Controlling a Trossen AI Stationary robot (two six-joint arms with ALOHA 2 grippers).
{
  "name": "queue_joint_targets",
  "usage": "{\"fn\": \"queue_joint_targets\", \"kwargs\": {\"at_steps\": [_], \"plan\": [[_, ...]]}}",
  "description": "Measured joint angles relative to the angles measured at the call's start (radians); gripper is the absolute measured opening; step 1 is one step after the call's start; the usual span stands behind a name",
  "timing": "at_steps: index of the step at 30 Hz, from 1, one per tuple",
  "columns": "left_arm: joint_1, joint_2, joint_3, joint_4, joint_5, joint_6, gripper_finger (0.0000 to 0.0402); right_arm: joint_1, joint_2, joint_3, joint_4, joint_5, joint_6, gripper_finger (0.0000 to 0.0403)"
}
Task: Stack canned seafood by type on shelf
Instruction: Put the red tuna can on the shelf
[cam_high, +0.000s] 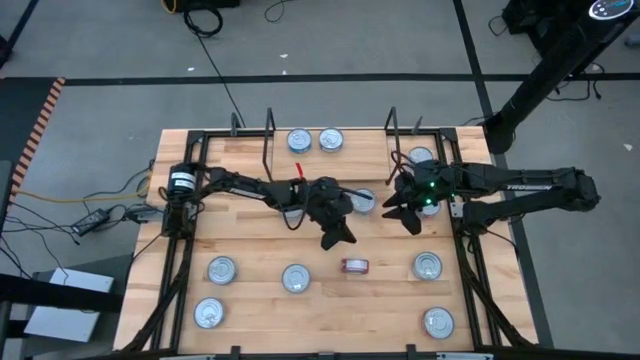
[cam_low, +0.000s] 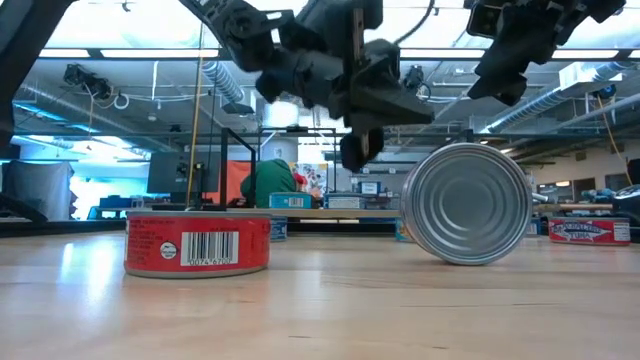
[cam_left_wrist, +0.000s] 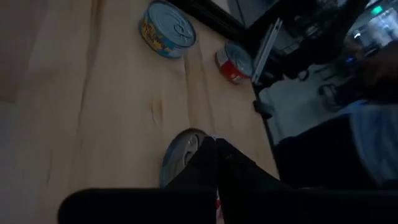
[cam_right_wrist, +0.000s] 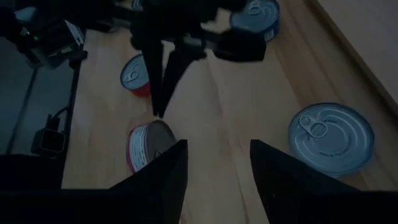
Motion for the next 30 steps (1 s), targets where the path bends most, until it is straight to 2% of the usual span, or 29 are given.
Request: {"fn": "queue_joint_targets", "kwargs": {"at_steps": [3, 7, 11, 15, 21, 30], "plan": [[-0.022, -0.031, 0.0, -0.036, -0.076, 0.051, 0.0, 0.067, 0.005, 0.0, 0.001, 0.053, 0.023, 0.0199], [-0.05, -0.058, 0.0, -0.052, -0.124, 0.071, 0.0, 0.163, 0.043, 0.032, -0.001, 0.123, 0.071, 0.0213], [-0.089, -0.097, -0.05, -0.016, -0.154, 0.085, 0.0, 0.244, 0.135, 0.136, -0.012, 0.207, 0.078, 0.0218], [-0.122, -0.164, -0.149, 0.044, -0.206, 0.077, 0.0, 0.306, 0.265, 0.25, -0.104, 0.255, 0.089, 0.0218], [-0.175, -0.288, -0.303, 0.148, -0.335, 0.018, 0.0, 0.363, 0.444, 0.371, -0.158, 0.261, 0.087, 0.0228], [-0.26, -0.433, -0.444, 0.154, -0.502, -0.02, 0.0, 0.407, 0.643, 0.48, -0.19, 0.252, 0.112, 0.0275]]}}
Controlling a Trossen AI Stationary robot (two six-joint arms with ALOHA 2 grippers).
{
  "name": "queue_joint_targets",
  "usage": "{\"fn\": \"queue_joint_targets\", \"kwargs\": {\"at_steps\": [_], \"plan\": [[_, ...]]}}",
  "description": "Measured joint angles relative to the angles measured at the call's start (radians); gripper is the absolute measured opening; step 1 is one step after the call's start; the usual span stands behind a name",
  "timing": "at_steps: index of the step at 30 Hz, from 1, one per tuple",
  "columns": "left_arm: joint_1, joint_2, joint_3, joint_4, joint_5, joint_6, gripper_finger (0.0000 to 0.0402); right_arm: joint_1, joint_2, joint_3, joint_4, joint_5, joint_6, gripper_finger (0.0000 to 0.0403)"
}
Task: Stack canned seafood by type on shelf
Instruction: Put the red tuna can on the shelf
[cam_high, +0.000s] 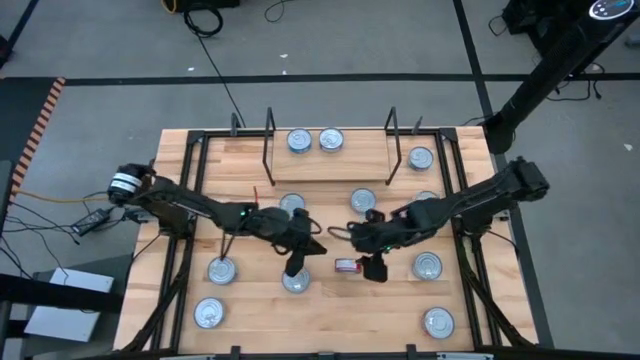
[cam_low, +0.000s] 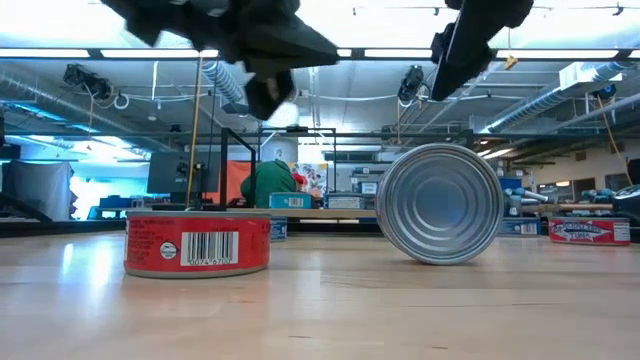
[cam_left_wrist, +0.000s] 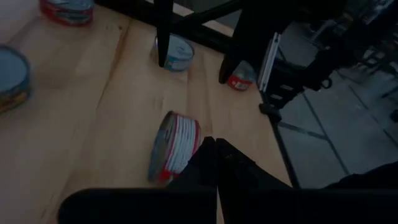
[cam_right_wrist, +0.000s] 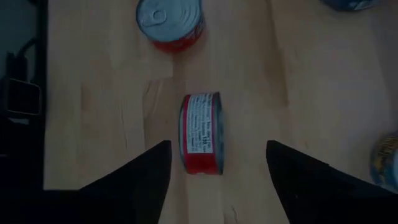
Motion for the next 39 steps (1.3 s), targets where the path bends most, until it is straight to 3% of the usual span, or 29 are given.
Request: {"fn": "queue_joint_targets", "kwargs": {"at_steps": [8, 17, 24, 36, 39], "plan": [[-0.065, -0.022, -0.046, 0.006, -0.043, -0.008, 0.0, 0.033, 0.122, 0.037, -0.01, -0.009, 0.004, 0.0313], [-0.079, -0.022, -0.047, 0.009, -0.07, 0.01, 0.0, 0.035, 0.22, 0.047, -0.005, -0.016, -0.007, 0.0306], [-0.077, -0.022, -0.047, 0.006, -0.083, 0.012, 0.0001, 0.025, 0.231, 0.047, 0.014, -0.02, -0.046, 0.0268], [-0.077, -0.022, -0.047, 0.005, -0.09, 0.007, 0.0001, -0.02, 0.223, 0.047, 0.01, -0.036, -0.092, 0.0151], [-0.077, -0.022, -0.047, 0.005, -0.091, 0.002, 0.0001, -0.035, 0.193, 0.046, -0.006, -0.029, -0.095, 0.0144]]}}
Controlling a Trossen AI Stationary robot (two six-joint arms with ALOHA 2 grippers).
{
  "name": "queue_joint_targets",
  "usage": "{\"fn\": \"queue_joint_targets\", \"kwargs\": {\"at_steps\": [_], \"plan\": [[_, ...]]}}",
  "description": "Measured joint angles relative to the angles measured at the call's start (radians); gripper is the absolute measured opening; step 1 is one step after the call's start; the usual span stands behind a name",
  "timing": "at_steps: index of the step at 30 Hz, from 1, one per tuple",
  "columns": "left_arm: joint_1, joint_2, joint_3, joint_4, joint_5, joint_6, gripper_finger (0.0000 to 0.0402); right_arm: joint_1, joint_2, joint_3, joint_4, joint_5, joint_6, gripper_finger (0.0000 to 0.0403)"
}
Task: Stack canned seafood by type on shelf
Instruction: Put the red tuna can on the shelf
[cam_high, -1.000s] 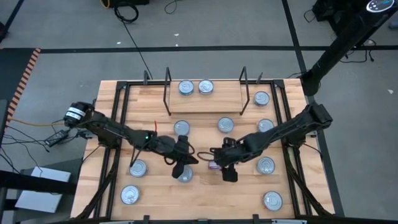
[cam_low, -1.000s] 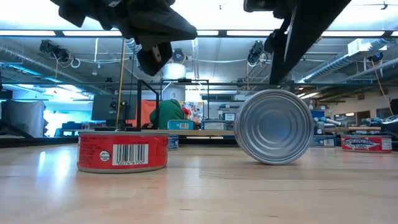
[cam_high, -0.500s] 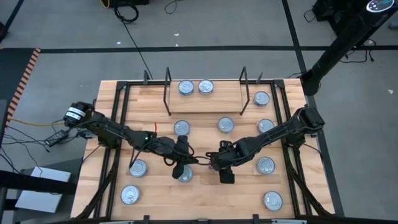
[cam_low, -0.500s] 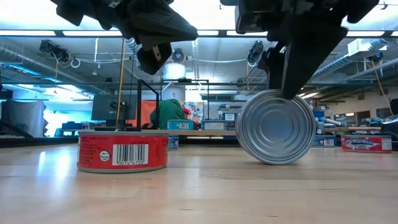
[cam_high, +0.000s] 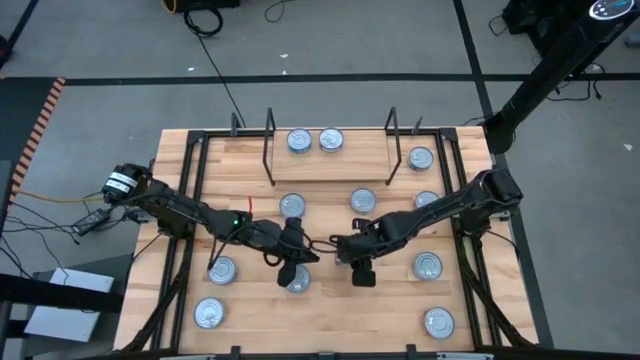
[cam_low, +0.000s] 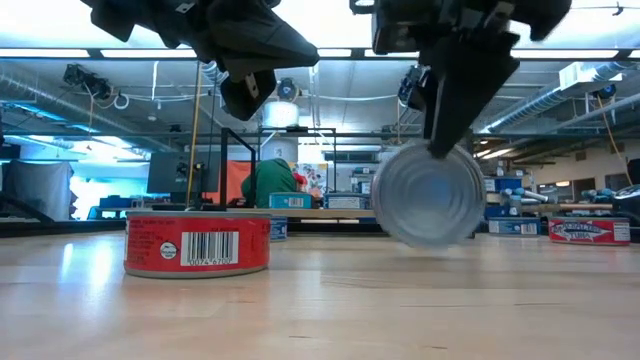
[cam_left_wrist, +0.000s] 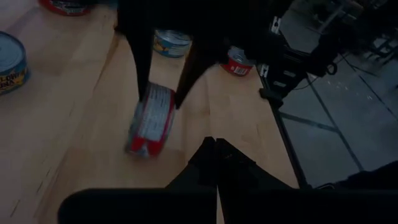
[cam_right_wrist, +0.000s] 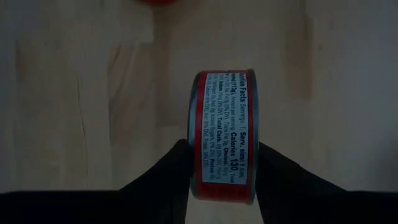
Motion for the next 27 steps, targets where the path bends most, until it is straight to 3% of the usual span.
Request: {"fn": "queue_joint_targets", "kwargs": {"at_steps": [4, 8, 11, 14, 21, 27], "plan": [[0.0, 0.0, 0.0, 0.013, 0.0, -0.01, 0.0001, -0.036, -0.048, 0.041, -0.132, 0.083, -0.069, 0.0144], [0.012, 0.0, 0.0, 0.029, 0.001, -0.01, 0.0001, -0.113, -0.068, 0.123, -0.282, 0.293, -0.221, 0.0144], [0.044, 0.0, 0.001, 0.054, 0.008, 0.001, 0.0001, -0.203, -0.068, 0.162, -0.29, 0.444, -0.379, 0.0145], [0.087, 0.0, 0.001, 0.075, 0.049, 0.011, 0.0001, -0.314, -0.068, 0.167, -0.222, 0.528, -0.543, 0.0144], [0.151, 0.0, 0.001, 0.086, 0.071, 0.029, 0.0001, -0.565, -0.065, 0.139, -0.056, 0.552, -0.826, 0.0145], [0.181, 0.0, 0.001, 0.083, 0.072, 0.033, 0.0001, -0.715, -0.064, 0.034, 0.121, 0.473, -0.981, 0.0145]]}}
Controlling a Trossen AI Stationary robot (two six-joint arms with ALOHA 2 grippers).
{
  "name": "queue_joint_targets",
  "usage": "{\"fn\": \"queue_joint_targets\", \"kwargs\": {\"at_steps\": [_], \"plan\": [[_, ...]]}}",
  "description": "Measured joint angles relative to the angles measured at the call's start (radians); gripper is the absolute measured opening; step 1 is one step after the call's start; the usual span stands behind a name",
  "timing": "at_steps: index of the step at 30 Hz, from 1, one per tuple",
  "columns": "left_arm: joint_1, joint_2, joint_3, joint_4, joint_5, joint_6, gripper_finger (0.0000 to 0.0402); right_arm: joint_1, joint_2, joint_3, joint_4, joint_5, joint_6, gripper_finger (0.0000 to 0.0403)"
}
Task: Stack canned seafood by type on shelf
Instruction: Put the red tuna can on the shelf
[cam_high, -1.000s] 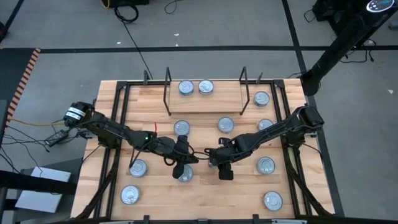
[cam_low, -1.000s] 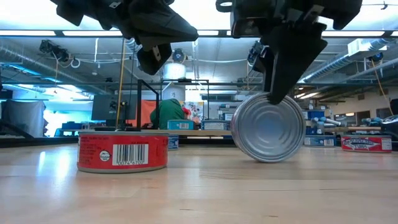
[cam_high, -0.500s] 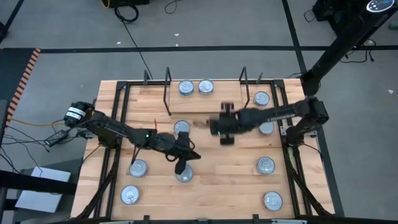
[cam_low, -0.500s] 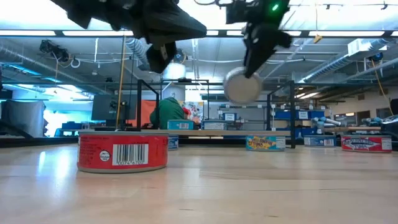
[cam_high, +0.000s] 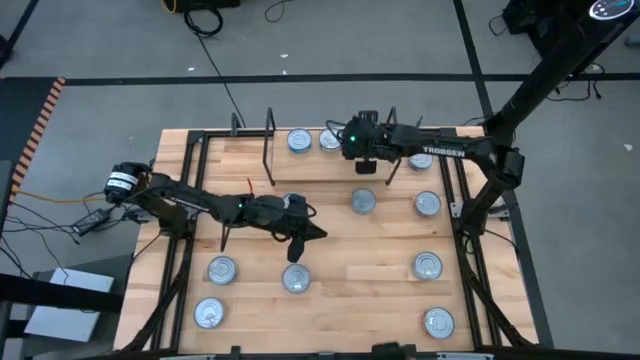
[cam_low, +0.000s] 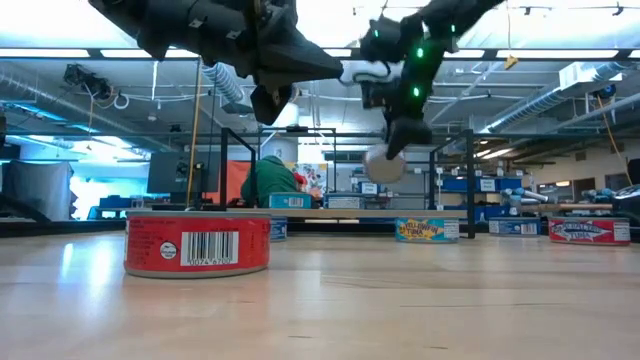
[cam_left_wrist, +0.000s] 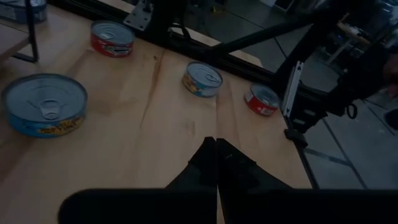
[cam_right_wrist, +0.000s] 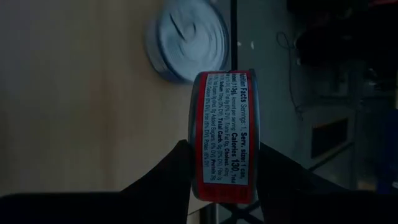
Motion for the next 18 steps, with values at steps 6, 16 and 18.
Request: {"fn": "queue_joint_targets", "kwargs": {"at_steps": [6, 16, 18], "plan": [[0.024, 0.0, 0.0, 0.0, 0.024, -0.005, 0.0, -0.077, 0.001, -0.098, 0.127, -0.009, -0.117, 0.0145], [0.028, 0.0, 0.0, -0.001, 0.034, -0.015, 0.0, -0.131, 0.001, -0.158, 0.152, -0.121, -0.088, 0.0154], [0.028, 0.0, 0.0, -0.001, 0.034, -0.021, 0.0, -0.135, -0.001, -0.167, 0.155, -0.136, -0.078, 0.0155]]}}
